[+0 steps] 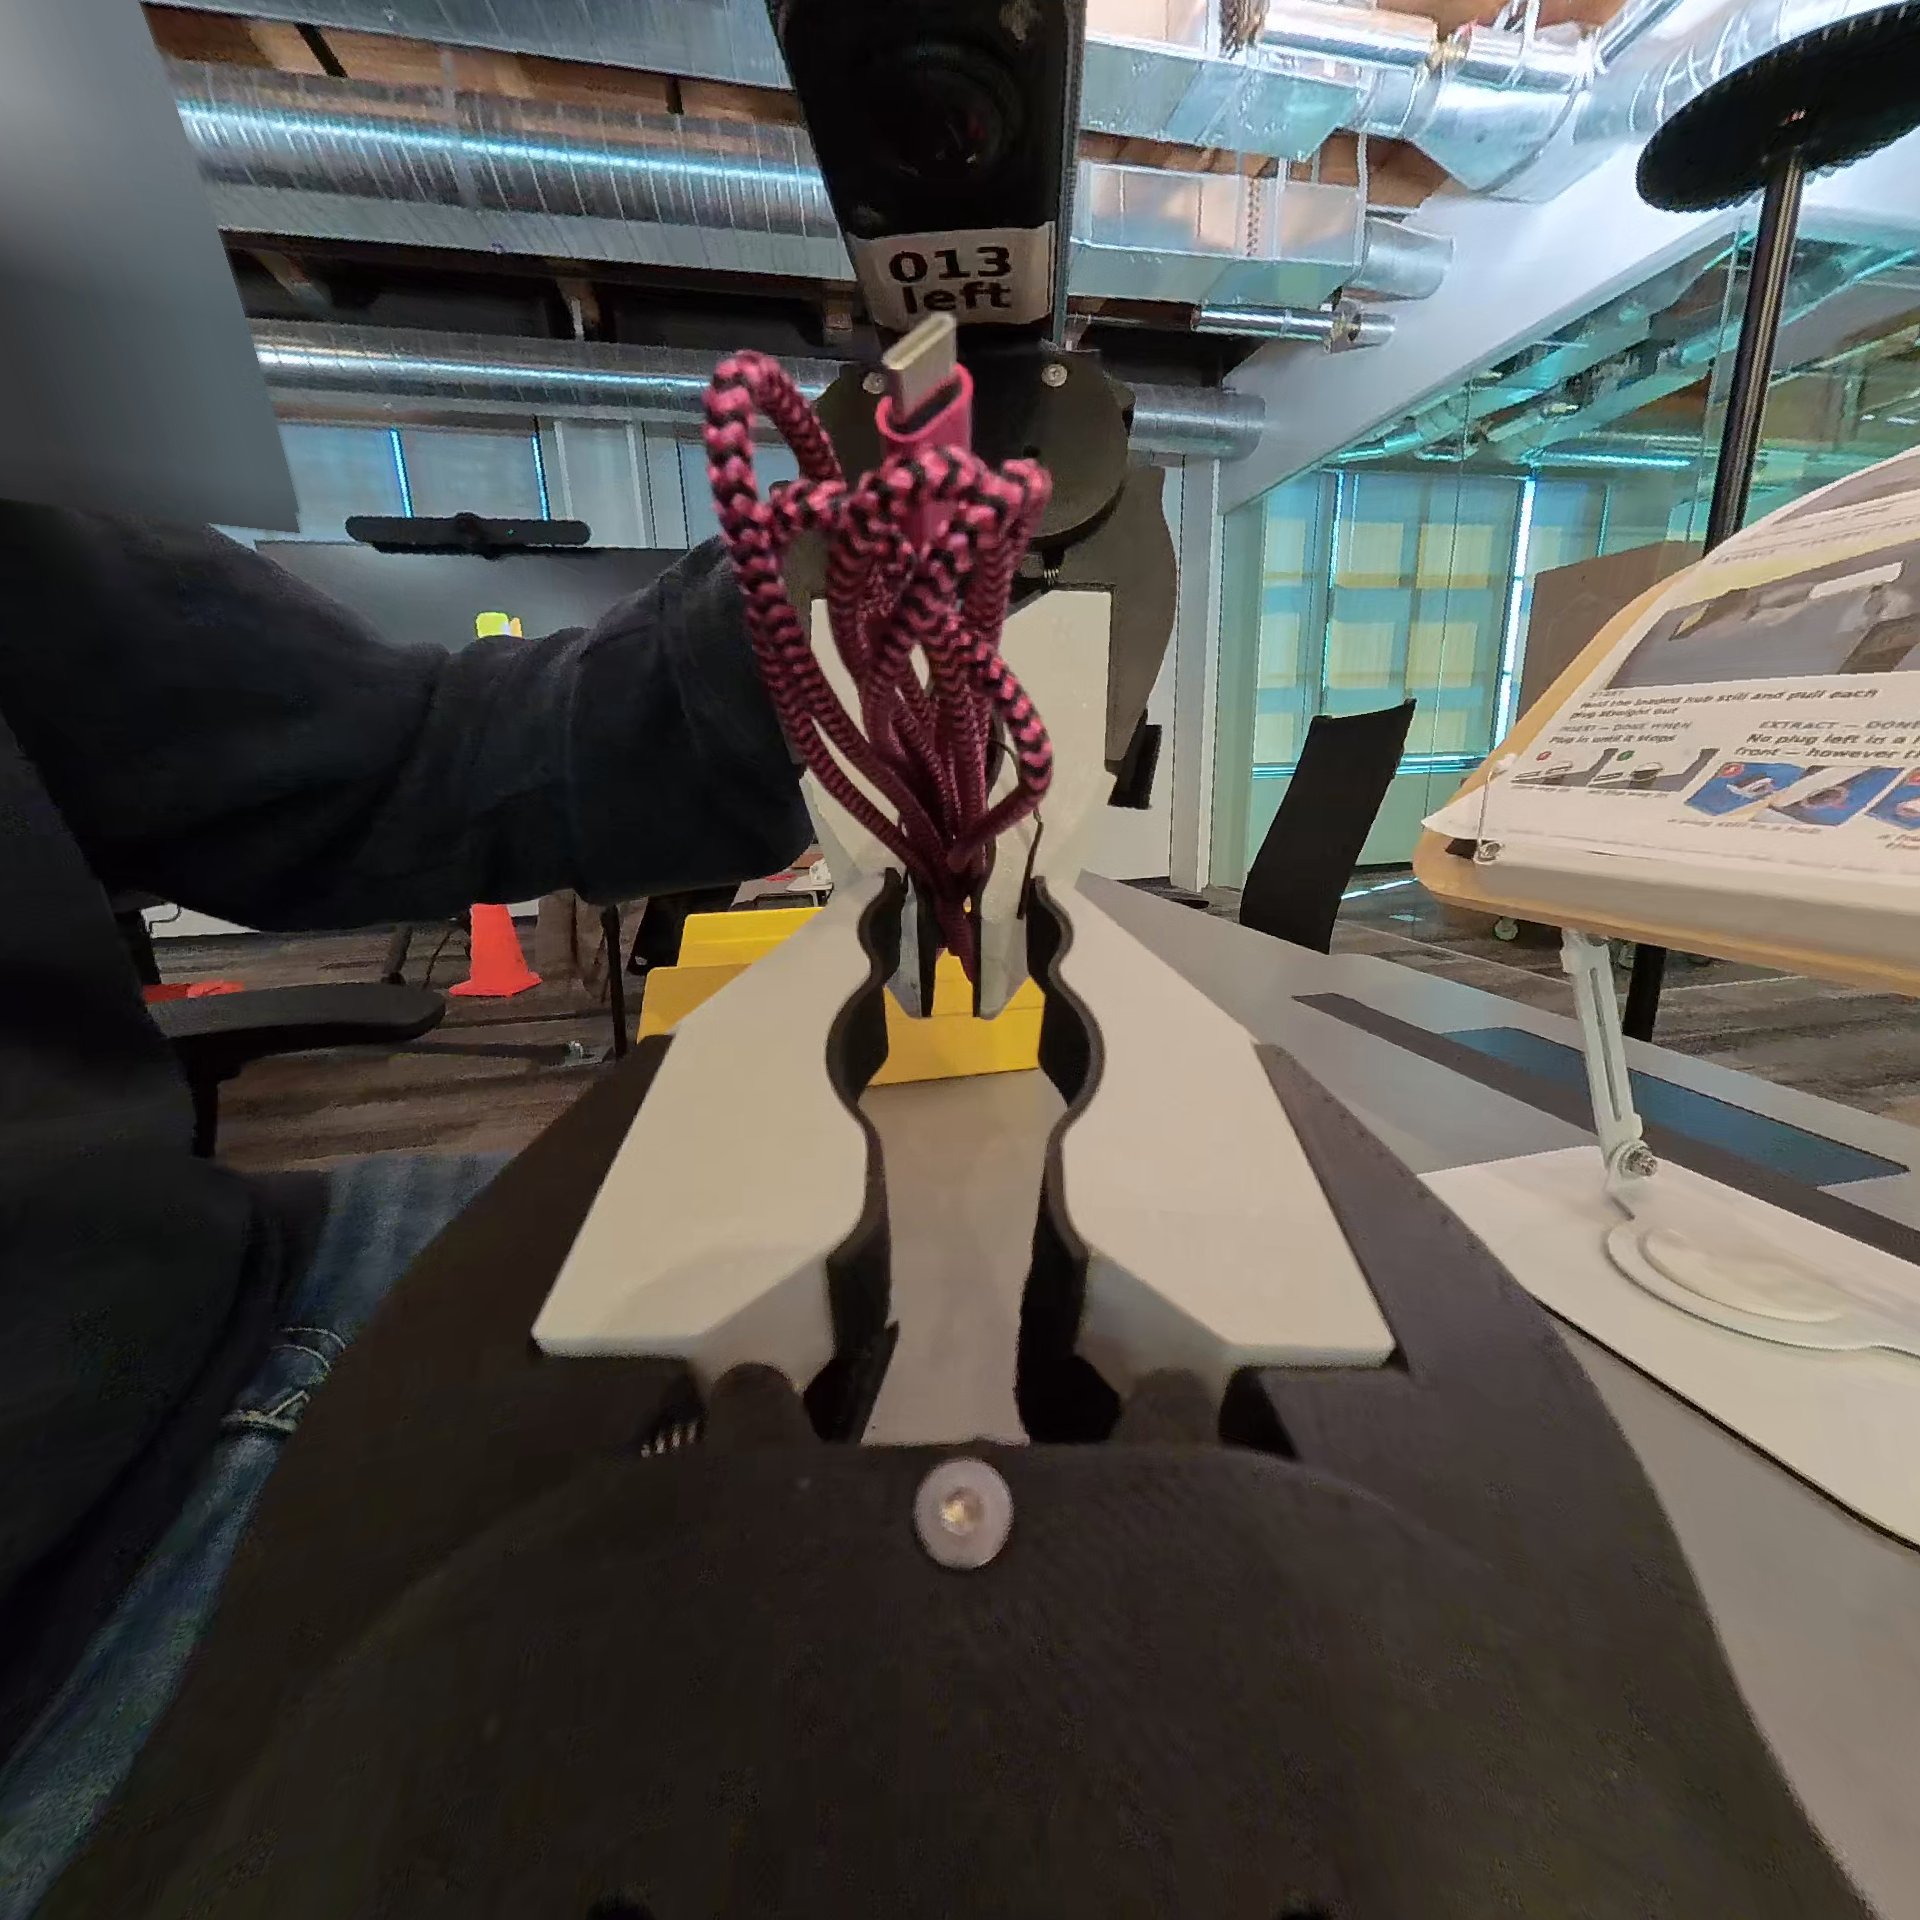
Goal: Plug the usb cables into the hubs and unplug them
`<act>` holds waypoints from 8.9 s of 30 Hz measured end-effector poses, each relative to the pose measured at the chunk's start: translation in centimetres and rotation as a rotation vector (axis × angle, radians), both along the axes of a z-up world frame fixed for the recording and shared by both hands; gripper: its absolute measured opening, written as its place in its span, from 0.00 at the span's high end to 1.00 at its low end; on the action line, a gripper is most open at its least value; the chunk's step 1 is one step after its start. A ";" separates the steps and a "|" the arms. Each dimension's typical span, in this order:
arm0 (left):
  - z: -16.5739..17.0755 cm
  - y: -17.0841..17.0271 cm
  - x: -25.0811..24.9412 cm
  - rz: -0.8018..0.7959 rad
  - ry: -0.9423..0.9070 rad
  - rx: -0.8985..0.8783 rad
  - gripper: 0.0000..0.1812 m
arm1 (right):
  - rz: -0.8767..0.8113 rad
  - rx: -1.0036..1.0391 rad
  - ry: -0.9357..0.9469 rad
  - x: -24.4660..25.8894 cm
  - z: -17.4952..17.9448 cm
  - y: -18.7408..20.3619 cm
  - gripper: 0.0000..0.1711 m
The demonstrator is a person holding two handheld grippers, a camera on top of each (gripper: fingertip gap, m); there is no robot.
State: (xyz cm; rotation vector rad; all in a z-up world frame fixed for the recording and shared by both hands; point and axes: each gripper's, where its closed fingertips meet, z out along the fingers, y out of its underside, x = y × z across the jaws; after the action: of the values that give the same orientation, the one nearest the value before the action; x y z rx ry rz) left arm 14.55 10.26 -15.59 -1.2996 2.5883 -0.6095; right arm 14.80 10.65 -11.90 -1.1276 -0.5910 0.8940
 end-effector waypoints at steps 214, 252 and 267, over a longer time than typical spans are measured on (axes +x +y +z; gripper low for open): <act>-1.8 4.0 6.0 0.255 -0.202 0.475 0.96 | 0.039 -0.356 0.349 4.4 -1.9 2.2 0.94; 2.1 -1.9 5.2 0.154 -0.318 -0.182 0.96 | 0.203 -0.060 0.391 3.5 1.9 -1.7 1.00; 2.8 -2.3 3.9 0.148 -0.316 -0.240 0.96 | -0.034 0.021 0.094 2.6 2.2 -2.1 1.00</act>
State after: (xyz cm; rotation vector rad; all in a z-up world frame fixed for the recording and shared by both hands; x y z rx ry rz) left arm 18.46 7.94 -12.78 -1.3228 2.1953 -1.0304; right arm 17.42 8.56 -9.66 -1.0678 -0.5022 0.9044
